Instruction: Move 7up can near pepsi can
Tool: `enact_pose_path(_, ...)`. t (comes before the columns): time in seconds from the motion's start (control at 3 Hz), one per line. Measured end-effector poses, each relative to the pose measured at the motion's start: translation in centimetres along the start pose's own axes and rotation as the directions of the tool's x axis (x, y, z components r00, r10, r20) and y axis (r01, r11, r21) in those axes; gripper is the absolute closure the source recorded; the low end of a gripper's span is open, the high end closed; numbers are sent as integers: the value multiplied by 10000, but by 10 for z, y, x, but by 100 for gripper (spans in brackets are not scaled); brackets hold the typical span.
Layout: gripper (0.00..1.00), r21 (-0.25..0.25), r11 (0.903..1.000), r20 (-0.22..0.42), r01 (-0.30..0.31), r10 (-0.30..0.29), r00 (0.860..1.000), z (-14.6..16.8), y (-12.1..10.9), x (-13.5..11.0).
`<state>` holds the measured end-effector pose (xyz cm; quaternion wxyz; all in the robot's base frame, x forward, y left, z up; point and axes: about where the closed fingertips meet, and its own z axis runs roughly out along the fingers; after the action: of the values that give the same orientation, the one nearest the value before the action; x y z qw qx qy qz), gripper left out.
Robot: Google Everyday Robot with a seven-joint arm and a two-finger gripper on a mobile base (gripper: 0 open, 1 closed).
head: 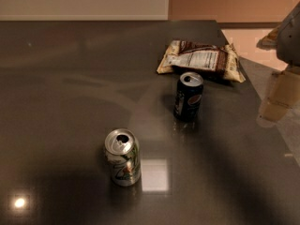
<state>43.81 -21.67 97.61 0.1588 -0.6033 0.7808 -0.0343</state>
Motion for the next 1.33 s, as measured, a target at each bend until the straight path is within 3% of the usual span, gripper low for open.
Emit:
enact_pose_path(0.67, 0, -201, 9997, 90, 148, -146, 9999, 0, 2, -7)
enact_pose_path(1.0, 0, -573, 9959, 648, 695, -658, 9957, 5, 15, -31)
enact_pose_path(1.33, 0, -967, 9826, 1633, 1582, -1412, 9764, 11, 39, -66)
